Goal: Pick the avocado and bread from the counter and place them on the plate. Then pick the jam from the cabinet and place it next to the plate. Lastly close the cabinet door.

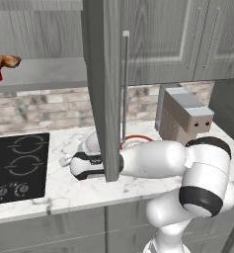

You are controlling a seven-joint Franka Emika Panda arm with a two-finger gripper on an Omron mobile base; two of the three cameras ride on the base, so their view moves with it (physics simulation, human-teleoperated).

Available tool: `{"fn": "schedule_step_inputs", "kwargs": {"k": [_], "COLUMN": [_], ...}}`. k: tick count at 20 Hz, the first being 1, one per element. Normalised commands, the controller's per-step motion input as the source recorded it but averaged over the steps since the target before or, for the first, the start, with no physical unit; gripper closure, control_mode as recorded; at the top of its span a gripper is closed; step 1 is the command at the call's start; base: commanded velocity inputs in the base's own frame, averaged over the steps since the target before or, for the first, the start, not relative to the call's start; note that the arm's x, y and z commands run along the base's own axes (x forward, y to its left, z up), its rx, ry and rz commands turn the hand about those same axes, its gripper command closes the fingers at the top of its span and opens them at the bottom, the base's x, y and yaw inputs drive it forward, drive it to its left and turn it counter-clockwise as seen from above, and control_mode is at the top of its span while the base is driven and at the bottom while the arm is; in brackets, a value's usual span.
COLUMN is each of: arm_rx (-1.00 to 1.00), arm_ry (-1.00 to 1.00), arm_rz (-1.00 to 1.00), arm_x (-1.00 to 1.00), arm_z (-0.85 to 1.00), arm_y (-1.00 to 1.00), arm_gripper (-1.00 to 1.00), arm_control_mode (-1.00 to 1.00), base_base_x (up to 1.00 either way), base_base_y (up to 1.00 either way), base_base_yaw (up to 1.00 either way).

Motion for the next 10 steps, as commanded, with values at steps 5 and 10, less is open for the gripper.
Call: {"fn": "schedule_step_inputs", "kwargs": {"k": [5,10], "arm_rx": [-0.02,-0.02], "arm_ry": [-0.02,0.0], "arm_rz": [-0.15,-0.19], "arm_x": [0.0,0.01], "arm_z": [0.55,0.53], "arm_y": [-0.62,-0.63], "arm_gripper": [1.0,1.0], "arm_control_mode": [-1.0,-1.0], "base_base_x": [0.0,0.0], "base_base_y": [0.0,0.0], "base_base_yaw": [0.0,0.0]}}
